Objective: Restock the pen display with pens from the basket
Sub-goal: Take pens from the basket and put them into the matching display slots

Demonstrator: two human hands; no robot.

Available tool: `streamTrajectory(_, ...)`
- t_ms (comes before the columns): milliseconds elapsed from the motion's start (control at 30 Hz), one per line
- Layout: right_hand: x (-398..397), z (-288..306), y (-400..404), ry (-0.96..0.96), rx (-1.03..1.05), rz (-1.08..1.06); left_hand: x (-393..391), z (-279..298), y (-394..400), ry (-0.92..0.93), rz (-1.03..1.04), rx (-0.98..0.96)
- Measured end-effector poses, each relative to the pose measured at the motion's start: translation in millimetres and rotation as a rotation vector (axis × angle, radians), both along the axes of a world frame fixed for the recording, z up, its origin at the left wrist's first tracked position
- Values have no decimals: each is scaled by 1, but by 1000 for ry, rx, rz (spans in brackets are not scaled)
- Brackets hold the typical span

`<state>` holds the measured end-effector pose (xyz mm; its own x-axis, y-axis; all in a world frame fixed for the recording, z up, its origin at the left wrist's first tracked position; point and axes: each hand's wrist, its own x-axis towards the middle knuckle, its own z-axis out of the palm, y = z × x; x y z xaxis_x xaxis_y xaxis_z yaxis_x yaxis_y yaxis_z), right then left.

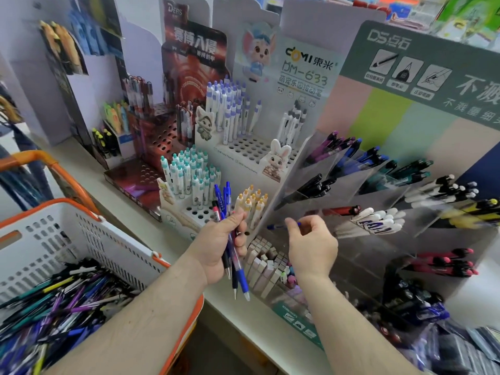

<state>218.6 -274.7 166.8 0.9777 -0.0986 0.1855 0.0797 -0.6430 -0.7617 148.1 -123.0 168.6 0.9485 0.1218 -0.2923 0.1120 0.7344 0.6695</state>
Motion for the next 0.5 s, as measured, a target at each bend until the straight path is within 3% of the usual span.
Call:
streamTrajectory(167,7,-7,-1,86,-193,51,-3,2,-1,-17,2,32)
streamTrajectory(300,4,12,-8,118,-273,84,-4,1,-3,-7,-35,215)
streamTrajectory(400,-8,35,-7,19,-84,194,-3,2,-8,8,-78,406)
streamTrajectory(500,-23,54,4,95,29,375,-1,3,-13,7,-121,592)
